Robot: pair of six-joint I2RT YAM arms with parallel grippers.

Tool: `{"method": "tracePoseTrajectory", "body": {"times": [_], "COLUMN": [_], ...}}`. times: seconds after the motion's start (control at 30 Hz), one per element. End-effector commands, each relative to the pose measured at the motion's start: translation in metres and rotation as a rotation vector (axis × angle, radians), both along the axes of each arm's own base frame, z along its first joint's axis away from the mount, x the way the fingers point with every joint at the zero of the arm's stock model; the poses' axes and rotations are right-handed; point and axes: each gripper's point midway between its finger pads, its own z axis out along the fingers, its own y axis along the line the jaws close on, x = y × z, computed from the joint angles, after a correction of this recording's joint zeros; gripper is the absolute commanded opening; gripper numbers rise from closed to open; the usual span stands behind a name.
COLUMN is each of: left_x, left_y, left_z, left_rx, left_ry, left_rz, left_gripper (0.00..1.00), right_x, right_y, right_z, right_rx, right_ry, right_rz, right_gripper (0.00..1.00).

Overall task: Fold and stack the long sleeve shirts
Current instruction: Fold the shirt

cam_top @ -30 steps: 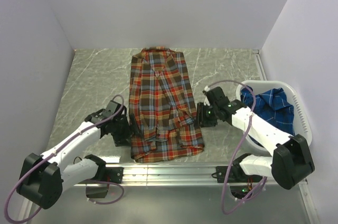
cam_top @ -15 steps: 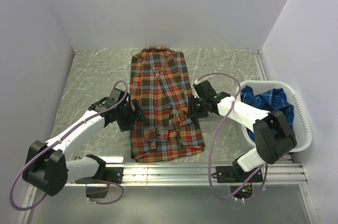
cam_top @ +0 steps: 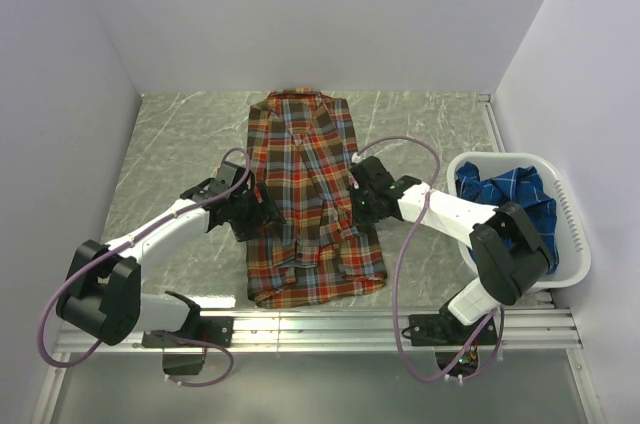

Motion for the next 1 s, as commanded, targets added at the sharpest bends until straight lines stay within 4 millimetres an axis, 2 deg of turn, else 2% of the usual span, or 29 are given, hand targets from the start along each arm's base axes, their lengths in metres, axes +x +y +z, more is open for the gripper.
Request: {"method": "tracePoseTrajectory", "body": {"times": [0.0, 0.23, 0.37, 0.43, 0.53, 0.6, 0.7, 0.73, 0.87, 0.9, 0.97], "left_x": [0.014, 0.011, 0.011, 0.01, 0.01, 0.007, -0.002, -0.004, -0.025, -0.037, -0.05], "left_y": [-0.01, -0.007, -0.005, -0.003, 0.002, 0.006, 0.014, 0.017, 0.03, 0.034, 0.036], "left_z": [0.015, 0.011, 0.01, 0.012, 0.017, 0.021, 0.022, 0.023, 0.023, 0.014, 0.01], "left_rx": [-0.042, -0.028, -0.02, -0.006, 0.015, 0.02, 0.037, 0.044, 0.075, 0.087, 0.076], "left_ry": [-0.053, -0.047, -0.045, -0.044, -0.057, -0.062, -0.048, -0.045, -0.016, 0.024, 0.051], "left_rz": [-0.002, 0.001, 0.003, 0.001, 0.011, 0.012, 0.011, 0.014, 0.005, 0.0, -0.009], "left_gripper": [0.8, 0.8, 0.8, 0.8, 0.8, 0.8, 0.81, 0.81, 0.83, 0.83, 0.83], "right_x": [0.009, 0.002, -0.002, -0.007, -0.013, -0.018, -0.023, -0.025, -0.029, -0.033, -0.04], "right_y": [0.012, 0.018, 0.026, 0.024, 0.024, 0.027, 0.028, 0.024, -0.002, -0.01, -0.03], "right_z": [0.019, -0.017, -0.026, -0.032, -0.027, -0.02, -0.003, 0.008, 0.028, 0.034, 0.027], "right_rx": [0.017, 0.017, 0.021, -0.003, -0.004, 0.018, 0.056, 0.063, 0.038, 0.037, 0.019], "right_ry": [-0.063, 0.032, 0.09, 0.133, 0.164, 0.175, 0.165, 0.136, 0.083, 0.076, 0.101], "right_rz": [0.022, 0.009, 0.042, 0.058, 0.075, 0.094, 0.106, 0.093, 0.018, -0.001, -0.062], "right_gripper": [0.11, 0.12, 0.15, 0.17, 0.23, 0.38, 0.46, 0.48, 0.57, 0.6, 0.63]}}
